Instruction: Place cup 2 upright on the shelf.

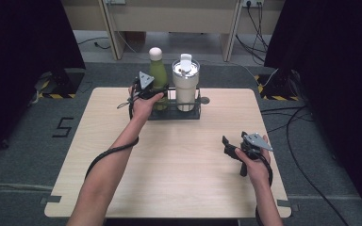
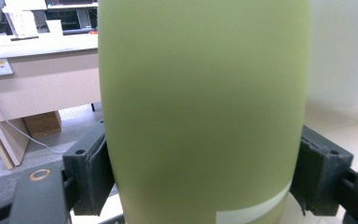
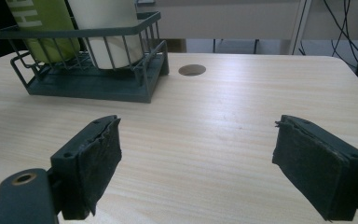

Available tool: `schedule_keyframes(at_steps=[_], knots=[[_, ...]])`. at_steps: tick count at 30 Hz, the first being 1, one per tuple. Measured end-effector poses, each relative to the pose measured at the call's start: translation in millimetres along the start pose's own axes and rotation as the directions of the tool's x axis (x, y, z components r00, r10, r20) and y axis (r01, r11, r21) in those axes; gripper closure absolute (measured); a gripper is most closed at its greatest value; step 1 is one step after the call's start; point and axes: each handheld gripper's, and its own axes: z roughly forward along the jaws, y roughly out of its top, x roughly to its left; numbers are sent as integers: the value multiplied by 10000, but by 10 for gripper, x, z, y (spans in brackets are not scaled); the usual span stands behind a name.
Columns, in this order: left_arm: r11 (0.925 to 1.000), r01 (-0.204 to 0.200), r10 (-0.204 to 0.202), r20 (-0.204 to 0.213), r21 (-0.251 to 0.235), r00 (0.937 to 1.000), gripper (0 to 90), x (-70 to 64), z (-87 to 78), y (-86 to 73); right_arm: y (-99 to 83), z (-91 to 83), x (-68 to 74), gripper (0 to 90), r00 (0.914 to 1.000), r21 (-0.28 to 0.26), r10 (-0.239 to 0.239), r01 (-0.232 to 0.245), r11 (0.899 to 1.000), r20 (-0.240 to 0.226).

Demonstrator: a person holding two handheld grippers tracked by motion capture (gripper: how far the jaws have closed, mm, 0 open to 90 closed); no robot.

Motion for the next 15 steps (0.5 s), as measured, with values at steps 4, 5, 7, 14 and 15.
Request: schedule_keyframes(at_steps=[4, 5, 7, 14, 15], knots=[[10000, -6, 7, -20, 27, 10000, 200, 1, 7, -19, 2, 0, 3, 147, 10000, 7, 33, -33, 10000, -11], [10000, 0, 0, -24, 29, 10000, 200, 1, 9, -17, 3, -1, 1, 147, 10000, -2, 25, -25, 10000, -7], [10000, 11, -11, 7, 40, 10000, 200, 1, 14, -15, 3, -1, 0, 147, 10000, -9, 35, -35, 10000, -5], [9999, -110, 110, 115, 56, 9999, 199, -12, 27, -17, -1, 3, 10, 147, 10000, 34, 36, -35, 10000, -28], [9999, -113, 112, 137, 48, 9998, 198, -10, 27, -19, 0, 2, 10, 147, 10000, 31, 34, -34, 10000, -21]])
